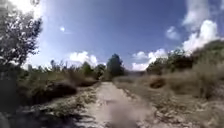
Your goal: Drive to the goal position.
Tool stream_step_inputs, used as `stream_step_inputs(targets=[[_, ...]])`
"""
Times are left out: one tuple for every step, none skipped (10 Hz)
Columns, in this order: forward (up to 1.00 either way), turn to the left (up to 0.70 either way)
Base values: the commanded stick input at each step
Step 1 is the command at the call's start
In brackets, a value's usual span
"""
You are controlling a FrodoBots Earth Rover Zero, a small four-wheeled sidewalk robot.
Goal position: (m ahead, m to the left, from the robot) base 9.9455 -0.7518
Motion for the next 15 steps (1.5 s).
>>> stream_step_inputs(targets=[[0.45,0.0],[0.45,0.0],[0.45,0.0],[0.45,0.0],[0.45,0.0],[0.45,0.0],[0.45,0.0],[0.45,0.0],[0.45,0.0],[0.45,0.0],[0.45,0.0],[0.45,0.0],[0.45,0.0],[0.45,0.0],[0.45,0.0]])
